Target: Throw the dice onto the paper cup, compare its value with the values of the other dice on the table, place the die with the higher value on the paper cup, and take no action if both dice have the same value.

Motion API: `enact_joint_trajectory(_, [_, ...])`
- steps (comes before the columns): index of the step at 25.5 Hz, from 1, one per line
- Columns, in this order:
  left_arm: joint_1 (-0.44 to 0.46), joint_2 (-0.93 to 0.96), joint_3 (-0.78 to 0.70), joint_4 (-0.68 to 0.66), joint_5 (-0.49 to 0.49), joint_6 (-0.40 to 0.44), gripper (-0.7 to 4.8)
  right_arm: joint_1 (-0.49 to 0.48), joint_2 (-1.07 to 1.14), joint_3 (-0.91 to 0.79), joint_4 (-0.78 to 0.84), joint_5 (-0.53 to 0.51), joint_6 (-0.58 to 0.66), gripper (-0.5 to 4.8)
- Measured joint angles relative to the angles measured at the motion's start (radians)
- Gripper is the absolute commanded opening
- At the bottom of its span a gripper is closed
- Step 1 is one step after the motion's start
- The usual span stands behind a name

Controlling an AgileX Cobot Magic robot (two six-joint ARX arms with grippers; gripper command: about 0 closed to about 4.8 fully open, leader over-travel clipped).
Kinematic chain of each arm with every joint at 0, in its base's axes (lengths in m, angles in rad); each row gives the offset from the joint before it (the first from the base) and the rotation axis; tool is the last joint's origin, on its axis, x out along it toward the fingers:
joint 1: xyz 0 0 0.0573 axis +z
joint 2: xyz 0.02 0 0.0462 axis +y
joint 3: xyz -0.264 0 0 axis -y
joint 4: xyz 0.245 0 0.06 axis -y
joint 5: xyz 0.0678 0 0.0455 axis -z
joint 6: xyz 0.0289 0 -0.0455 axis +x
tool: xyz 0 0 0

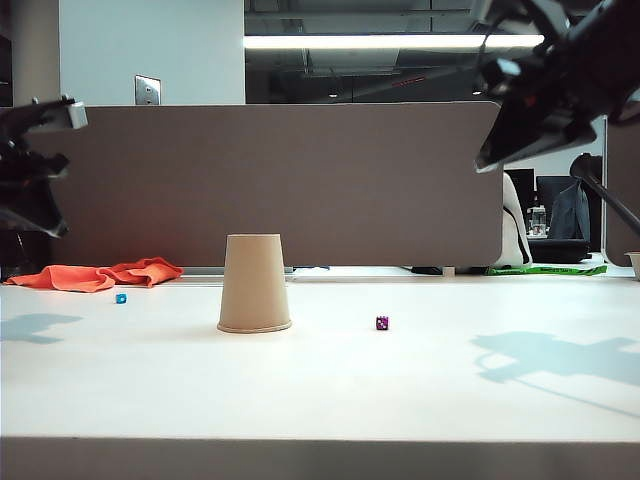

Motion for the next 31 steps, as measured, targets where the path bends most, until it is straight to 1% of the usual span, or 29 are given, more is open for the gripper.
enact_joint_trajectory(7, [0.007, -0.095, 0.0, -0.035, -0.029, 0.008, -0.06, 0.0, 0.083, 0.0, 0.092, 0.0, 0.037, 0.0])
enact_joint_trajectory(8, [0.007, -0.105, 0.0, -0.045, -0.032, 0.008, -0.05, 0.0, 0.097, 0.006, 0.104, 0.0, 0.04, 0.02])
enact_joint_trajectory(10, [0.007, -0.134, 0.0, -0.079, -0.034, 0.007, -0.05, 0.0, 0.139, 0.04, 0.114, 0.0, 0.044, 0.23])
enact_joint_trajectory(12, [0.007, -0.147, 0.0, -0.102, -0.04, -0.003, -0.05, 0.0, 0.169, 0.076, 0.109, 0.001, 0.045, 0.26])
enact_joint_trajectory(15, [0.007, -0.155, 0.0, -0.141, -0.048, -0.047, -0.05, 0.008, 0.218, 0.143, 0.074, 0.002, 0.047, 0.41])
enact_joint_trajectory(17, [0.007, -0.156, 0.0, -0.156, -0.049, -0.066, -0.05, 0.012, 0.255, 0.195, 0.035, 0.0, 0.046, 0.79])
enact_joint_trajectory(19, [0.007, -0.155, 0.0, -0.165, -0.048, -0.079, -0.05, 0.024, 0.299, 0.268, -0.054, 0.001, 0.047, 1.11])
enact_joint_trajectory(20, [0.007, -0.156, 0.0, -0.161, -0.048, -0.088, -0.05, 0.028, 0.319, 0.301, -0.114, 0.0, 0.046, 1.15])
enact_joint_trajectory(22, [0.007, -0.156, 0.0, -0.161, -0.049, -0.093, -0.05, 0.037, 0.338, 0.328, -0.164, 0.0, 0.047, 1.17])
enact_joint_trajectory(29, [0.007, -0.155, 0.0, -0.148, -0.048, -0.1, -0.06, 0.064, 0.364, 0.338, -0.227, 0.002, 0.046, 1.17])
enact_joint_trajectory(31, [0.007, -0.156, 0.0, -0.147, -0.049, -0.103, -0.05, 0.083, 0.375, 0.338, -0.23, 0.021, 0.046, 1.17])
